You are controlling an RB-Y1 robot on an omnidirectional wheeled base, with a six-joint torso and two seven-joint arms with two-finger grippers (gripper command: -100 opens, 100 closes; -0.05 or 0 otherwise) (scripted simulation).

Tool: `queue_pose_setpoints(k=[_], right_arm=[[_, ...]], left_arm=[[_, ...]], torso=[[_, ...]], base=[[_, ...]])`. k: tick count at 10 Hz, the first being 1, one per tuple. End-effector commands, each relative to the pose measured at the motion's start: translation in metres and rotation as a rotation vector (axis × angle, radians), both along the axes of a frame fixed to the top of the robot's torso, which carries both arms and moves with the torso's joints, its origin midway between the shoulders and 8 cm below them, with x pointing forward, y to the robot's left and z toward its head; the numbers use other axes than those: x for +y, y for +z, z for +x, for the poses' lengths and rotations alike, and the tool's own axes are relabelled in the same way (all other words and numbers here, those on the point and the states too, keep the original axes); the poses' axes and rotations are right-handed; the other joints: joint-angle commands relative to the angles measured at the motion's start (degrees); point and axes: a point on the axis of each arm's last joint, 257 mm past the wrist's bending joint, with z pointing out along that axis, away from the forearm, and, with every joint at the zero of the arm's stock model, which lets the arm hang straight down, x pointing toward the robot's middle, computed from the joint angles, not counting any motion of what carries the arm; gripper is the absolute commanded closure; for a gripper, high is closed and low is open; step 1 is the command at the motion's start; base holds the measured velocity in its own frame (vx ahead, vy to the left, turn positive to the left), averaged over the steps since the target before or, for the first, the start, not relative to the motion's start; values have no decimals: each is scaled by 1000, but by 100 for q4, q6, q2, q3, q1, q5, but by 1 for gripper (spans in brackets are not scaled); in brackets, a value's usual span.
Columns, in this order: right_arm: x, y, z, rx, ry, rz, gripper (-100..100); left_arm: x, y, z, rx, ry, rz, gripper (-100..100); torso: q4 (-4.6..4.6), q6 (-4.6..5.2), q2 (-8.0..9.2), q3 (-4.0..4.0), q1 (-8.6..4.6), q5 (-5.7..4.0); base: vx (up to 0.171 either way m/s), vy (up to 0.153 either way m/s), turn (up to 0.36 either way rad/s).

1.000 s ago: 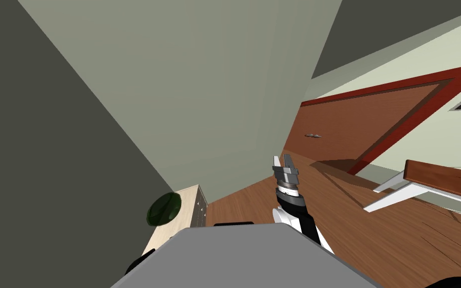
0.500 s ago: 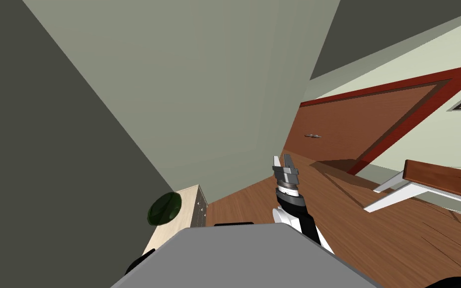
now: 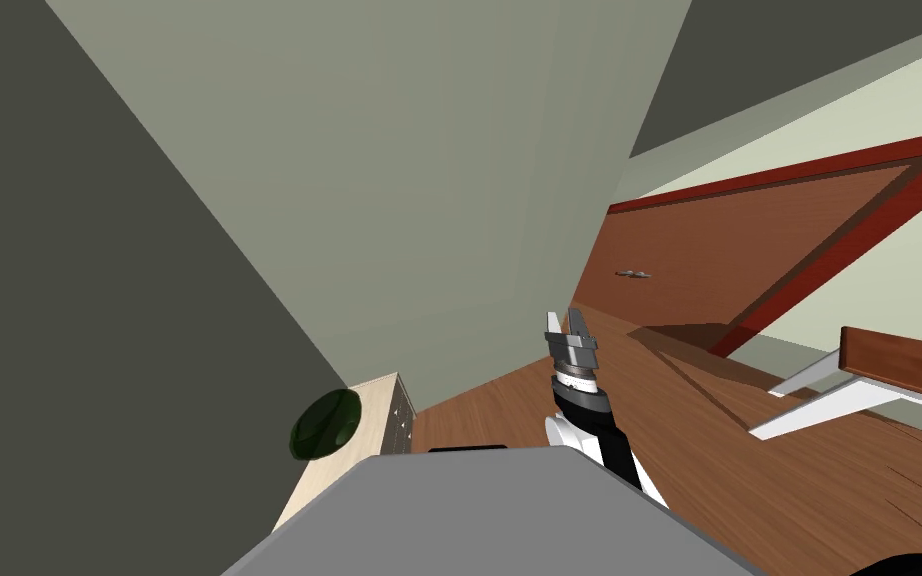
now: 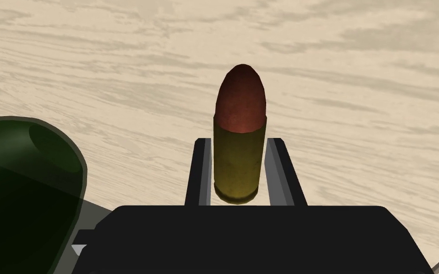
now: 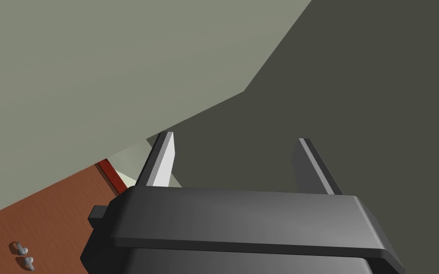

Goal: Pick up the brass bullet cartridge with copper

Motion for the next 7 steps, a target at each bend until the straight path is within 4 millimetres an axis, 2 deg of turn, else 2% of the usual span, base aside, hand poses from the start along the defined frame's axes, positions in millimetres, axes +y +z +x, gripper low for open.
queue_pose_setpoints(k=[1,6,7], right_arm=[[0,0,0,0,0,0,0],[0,0,0,0,0,0,0],[0,0,0,0,0,0,0]], left_arm=[[0,4,-9,-1,-4,0,100],[4,19,-51,0,-16,5,100],[4,17,-47,1,-13,4,100]], torso=[[0,0,0,0,0,0],[-1,-1,0,0,-7,-2],[0,0,-3,-2,-8,-3]], base=[[57,-8,2],[82,-17,29],[44,-6,12]])
